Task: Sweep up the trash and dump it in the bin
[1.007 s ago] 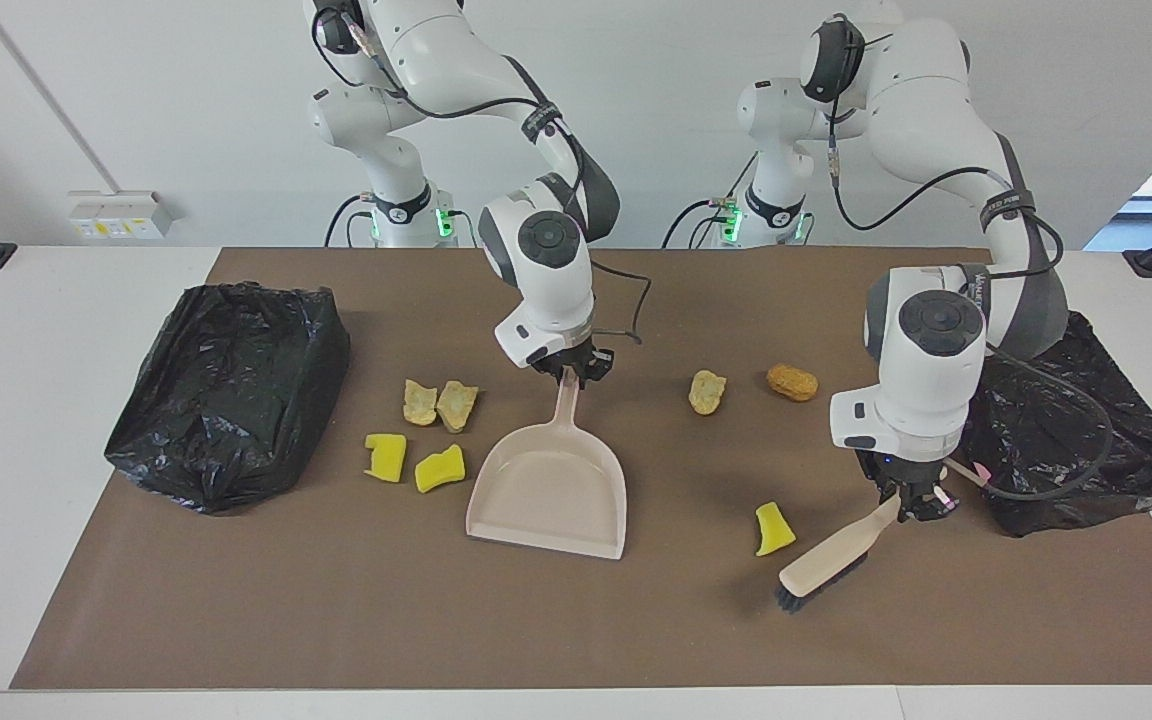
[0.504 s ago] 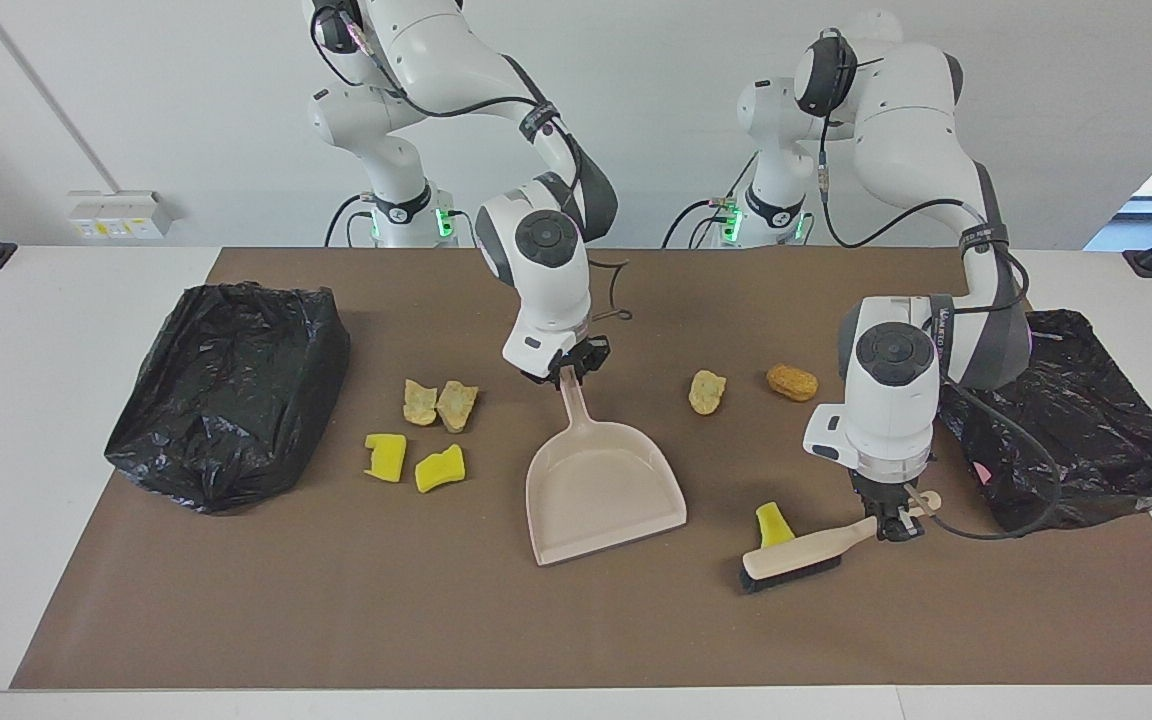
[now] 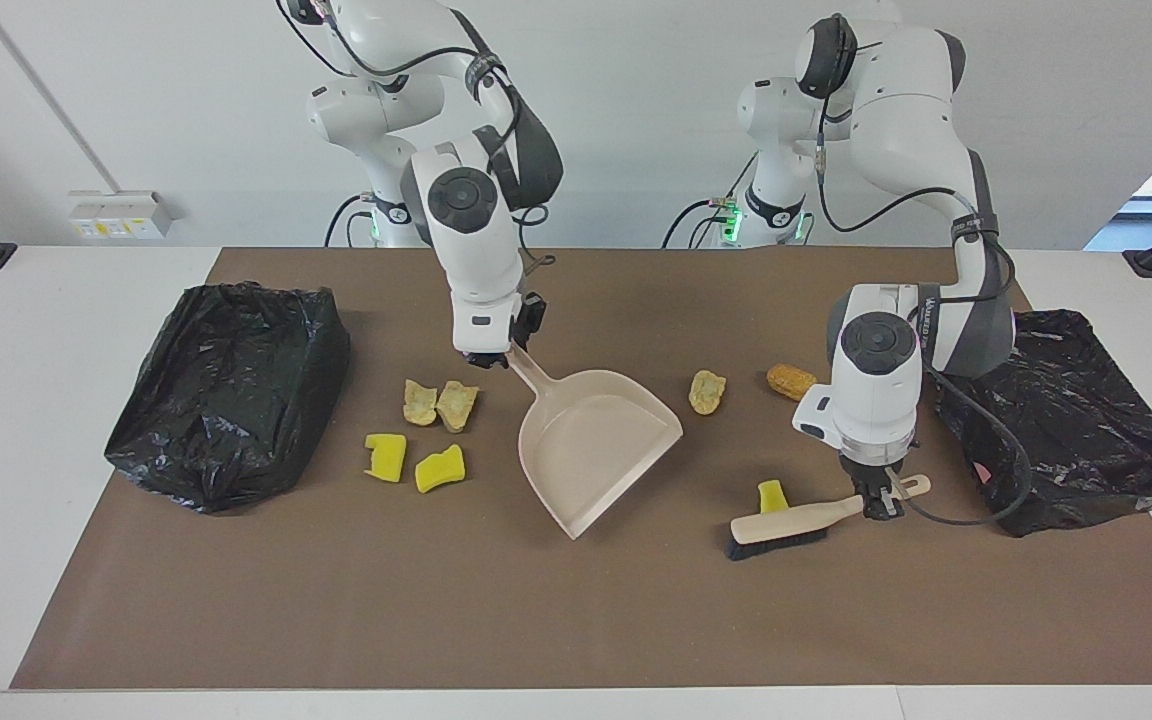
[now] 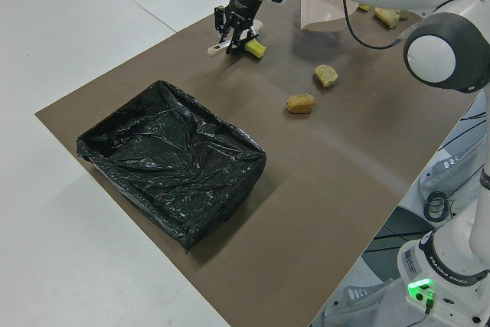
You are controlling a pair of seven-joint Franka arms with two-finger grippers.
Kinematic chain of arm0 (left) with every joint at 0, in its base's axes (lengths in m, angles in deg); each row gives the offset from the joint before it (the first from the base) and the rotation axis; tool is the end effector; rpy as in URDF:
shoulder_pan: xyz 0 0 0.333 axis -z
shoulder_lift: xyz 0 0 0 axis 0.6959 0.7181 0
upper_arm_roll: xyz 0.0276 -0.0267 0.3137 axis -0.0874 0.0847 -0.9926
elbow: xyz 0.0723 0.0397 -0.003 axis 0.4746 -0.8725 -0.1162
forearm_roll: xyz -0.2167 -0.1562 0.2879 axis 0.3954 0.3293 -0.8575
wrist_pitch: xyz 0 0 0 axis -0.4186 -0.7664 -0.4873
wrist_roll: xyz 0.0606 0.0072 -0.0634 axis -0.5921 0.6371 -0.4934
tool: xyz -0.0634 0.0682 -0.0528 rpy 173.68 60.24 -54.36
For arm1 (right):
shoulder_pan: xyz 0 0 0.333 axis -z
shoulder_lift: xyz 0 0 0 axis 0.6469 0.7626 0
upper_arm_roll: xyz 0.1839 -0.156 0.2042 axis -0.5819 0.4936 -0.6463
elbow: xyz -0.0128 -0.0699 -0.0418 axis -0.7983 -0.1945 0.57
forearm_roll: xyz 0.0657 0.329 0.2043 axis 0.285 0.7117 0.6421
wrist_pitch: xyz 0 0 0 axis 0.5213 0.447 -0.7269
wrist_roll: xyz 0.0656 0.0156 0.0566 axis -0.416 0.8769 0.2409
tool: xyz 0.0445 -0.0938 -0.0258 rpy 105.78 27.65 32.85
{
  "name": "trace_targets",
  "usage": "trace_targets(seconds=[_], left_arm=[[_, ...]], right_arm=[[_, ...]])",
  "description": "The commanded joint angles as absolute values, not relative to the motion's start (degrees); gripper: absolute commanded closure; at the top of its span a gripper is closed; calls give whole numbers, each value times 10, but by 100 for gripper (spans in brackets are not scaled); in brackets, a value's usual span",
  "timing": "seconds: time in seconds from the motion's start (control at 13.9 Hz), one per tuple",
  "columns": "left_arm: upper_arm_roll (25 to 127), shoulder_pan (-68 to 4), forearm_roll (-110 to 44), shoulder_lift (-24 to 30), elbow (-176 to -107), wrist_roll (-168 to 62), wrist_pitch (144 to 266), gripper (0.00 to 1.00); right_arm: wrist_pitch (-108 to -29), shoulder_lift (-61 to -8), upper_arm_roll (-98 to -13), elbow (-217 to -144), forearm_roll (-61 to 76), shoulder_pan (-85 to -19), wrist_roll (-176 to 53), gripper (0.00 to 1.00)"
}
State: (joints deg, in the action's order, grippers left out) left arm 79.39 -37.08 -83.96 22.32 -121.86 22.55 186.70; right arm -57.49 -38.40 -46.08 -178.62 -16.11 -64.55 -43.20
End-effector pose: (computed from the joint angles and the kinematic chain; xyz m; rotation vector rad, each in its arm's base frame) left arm 0.6834 -0.1324 0.3558 -2.0661 1.9168 0.1481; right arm 0.5549 0.2362 0.4347 -2.7745 -1.1887 0.1780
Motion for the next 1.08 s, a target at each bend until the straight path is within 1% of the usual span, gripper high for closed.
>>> trace_targets(seconds=[0.0, 0.14, 0.36, 0.58, 0.79, 1.01], left_arm=[[791, -376, -845, 142, -1326, 233, 1888, 100], [791, -377, -843, 90, -1393, 224, 1895, 100], [792, -380, -843, 41, -1449, 200, 1886, 100], [793, -378, -842, -25, -1529, 86, 1876, 100], [794, -369, -786, -56, -1537, 29, 1810, 100], [794, -364, -757, -72, -1538, -30, 1790, 100]], right_arm=[[-578, -416, -466, -1833, -180, -633, -315, 100], [-580, -421, -467, -1840, -220, -635, -271, 100], [-586, -445, -468, -1874, -294, -654, -238, 100], [-593, -463, -468, -1908, -300, -654, -154, 100], [-636, -469, -468, -1942, -300, -656, -146, 100], [-637, -468, -468, -1948, -300, -664, -139, 100]])
